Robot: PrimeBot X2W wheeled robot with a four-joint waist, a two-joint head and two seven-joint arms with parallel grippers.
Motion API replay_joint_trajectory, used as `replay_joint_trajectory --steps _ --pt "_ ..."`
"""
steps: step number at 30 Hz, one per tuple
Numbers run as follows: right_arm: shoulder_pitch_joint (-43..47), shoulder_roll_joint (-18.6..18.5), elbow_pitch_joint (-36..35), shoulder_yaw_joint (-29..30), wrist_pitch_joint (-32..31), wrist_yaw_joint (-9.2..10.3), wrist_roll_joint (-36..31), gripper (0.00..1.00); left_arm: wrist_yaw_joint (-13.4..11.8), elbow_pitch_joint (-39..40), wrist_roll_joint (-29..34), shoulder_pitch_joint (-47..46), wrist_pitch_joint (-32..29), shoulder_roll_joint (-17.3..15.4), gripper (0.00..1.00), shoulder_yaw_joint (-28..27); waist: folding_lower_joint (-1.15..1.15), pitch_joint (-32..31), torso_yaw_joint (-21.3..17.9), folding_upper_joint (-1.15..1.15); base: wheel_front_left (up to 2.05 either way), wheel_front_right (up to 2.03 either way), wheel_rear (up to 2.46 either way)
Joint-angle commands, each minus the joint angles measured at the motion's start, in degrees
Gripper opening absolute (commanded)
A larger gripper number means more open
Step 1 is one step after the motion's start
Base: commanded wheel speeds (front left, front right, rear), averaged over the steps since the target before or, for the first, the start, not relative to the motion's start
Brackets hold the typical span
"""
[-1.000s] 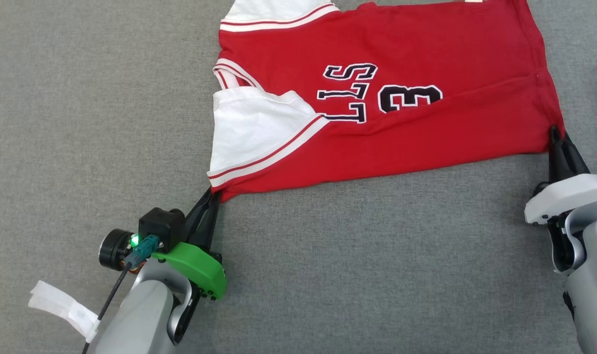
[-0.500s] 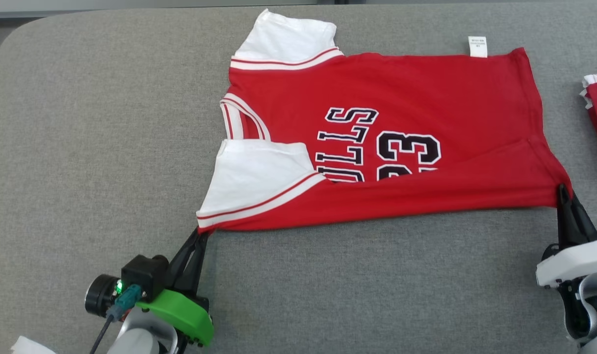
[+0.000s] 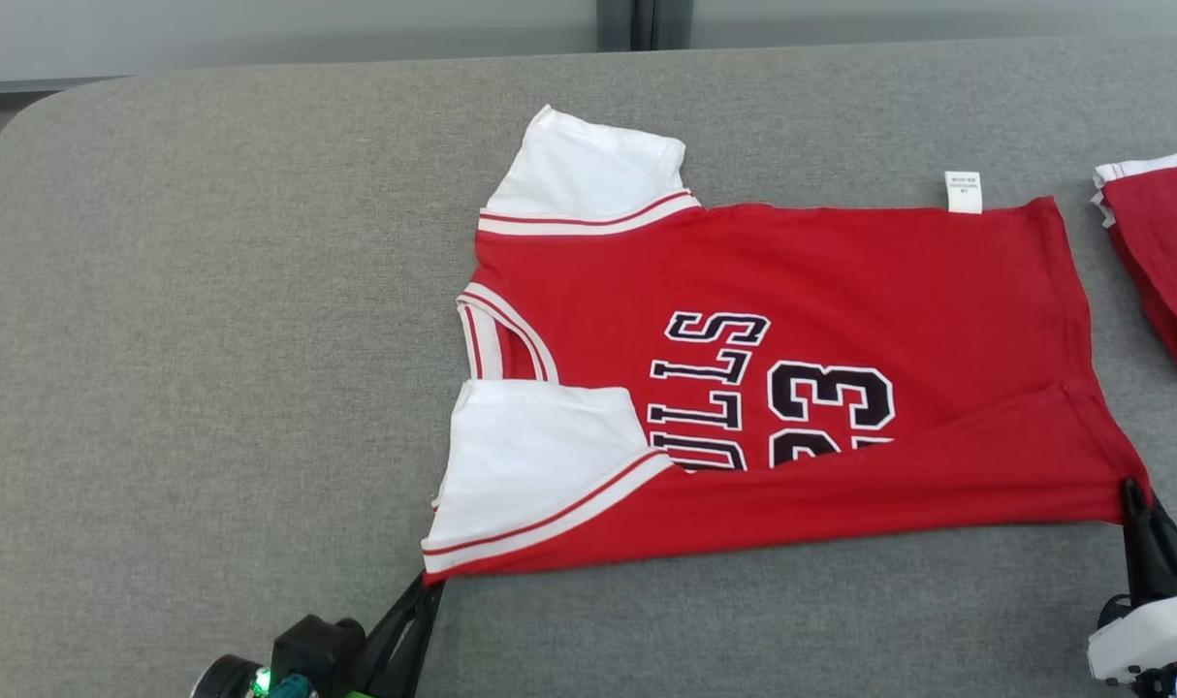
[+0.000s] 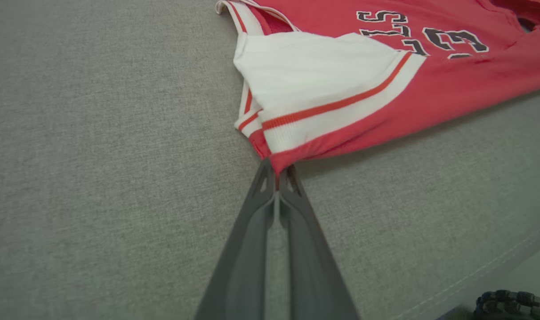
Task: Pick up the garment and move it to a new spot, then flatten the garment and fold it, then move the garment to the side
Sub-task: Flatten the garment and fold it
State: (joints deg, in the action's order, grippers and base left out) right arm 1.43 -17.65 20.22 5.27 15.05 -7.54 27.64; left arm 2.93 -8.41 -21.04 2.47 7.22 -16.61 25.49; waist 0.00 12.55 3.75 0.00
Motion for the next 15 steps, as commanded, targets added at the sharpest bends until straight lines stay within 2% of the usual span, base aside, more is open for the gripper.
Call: replay_joint_trajectory --steps 1,6,14,15 --pt "0.9 -0.5 -0.2 0.7 0.2 0.10 0.3 0.00 -0.7 0.8 0.0 1.5 -0.6 -0.8 0.00 -0.1 0.00 -0.1 0.3 0.00 0.00 0.00 0.00" --pt "2.4 -0.9 0.8 1.2 0.2 0.10 0.1 0.00 -1.0 4.1 -1.1 3.9 -3.6 -1.6 0.00 0.7 0.00 -0.2 1.3 0.00 0.00 0.00 0.00" --pt "1.5 -1.1 1.8 0.5 0.2 0.10 -0.8 0.00 -1.2 5.7 -1.6 4.0 -6.9 -1.1 0.00 2.2 0.00 0.3 1.9 0.00 0.00 0.00 0.00" --pt "1.3 -1.1 2.0 0.3 0.2 0.10 -0.6 0.19 -1.2 5.7 -1.8 3.9 -7.5 -1.1 0.00 2.4 0.00 0.4 1.9 0.00 0.00 0.00 0.00"
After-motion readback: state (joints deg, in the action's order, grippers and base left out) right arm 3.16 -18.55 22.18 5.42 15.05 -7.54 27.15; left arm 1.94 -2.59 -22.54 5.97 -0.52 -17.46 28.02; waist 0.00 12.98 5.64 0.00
